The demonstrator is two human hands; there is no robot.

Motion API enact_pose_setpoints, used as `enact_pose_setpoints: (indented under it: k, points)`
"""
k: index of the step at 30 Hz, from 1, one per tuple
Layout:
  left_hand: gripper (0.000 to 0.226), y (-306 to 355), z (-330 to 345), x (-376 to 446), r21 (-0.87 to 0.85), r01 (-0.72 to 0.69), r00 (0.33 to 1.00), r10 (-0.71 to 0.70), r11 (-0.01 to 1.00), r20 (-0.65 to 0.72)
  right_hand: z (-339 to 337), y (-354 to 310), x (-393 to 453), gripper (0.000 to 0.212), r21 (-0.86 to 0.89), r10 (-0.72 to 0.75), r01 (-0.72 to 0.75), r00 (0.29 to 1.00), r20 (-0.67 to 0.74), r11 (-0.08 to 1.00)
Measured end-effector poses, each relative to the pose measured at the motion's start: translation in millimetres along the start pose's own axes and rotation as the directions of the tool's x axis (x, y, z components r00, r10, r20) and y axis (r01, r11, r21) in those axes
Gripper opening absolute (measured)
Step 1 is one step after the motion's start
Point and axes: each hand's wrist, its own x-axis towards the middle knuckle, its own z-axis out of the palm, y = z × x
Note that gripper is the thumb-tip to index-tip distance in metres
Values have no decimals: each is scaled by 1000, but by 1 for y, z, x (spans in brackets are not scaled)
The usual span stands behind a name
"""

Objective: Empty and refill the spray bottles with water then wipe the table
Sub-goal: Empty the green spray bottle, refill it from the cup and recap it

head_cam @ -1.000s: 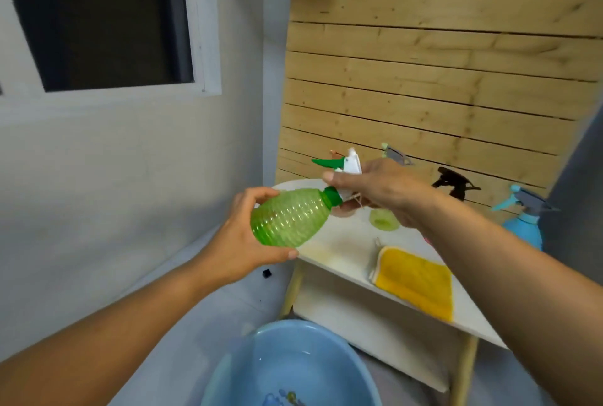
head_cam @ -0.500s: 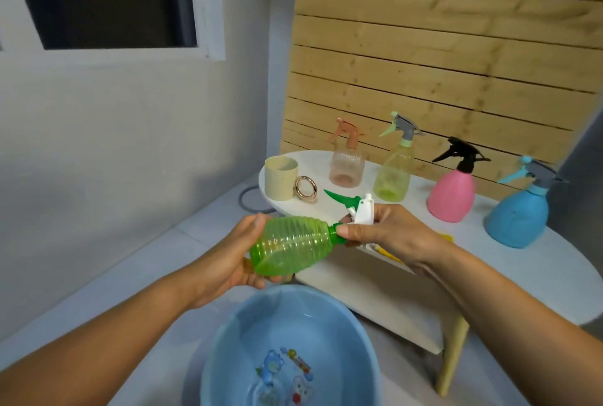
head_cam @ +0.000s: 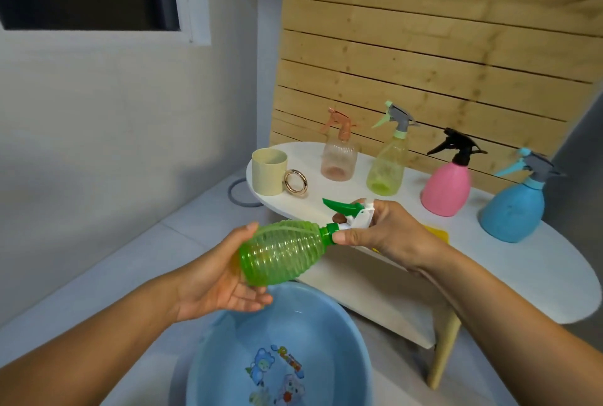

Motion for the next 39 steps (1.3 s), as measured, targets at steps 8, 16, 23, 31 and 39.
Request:
enact_pose_setpoints:
  k: [8,16,23,31,39]
  points:
    - [92,-2,1,11,-82,-142,986,148,987,81,7,10,13,31,51,114,-108,981,-154,993]
    - [98,2,5,11,195,-214,972,229,957,-59,0,12,20,32,26,123,-120,981,-149,992]
    - [71,7,-32,9,-134,-7,997,-3,991,-73,-52,5,26,38,-35,90,-111,924,-371,993]
    - [91,-2,-38,15,-83,-110,993,107,990,-40,-71,46,41,44,-96,228,-345,780,-582,934]
    - [96,-11,-34,20,74,-153,987,156,985,-26,-70,61,48,62,-209,303,-513,737,-603,833]
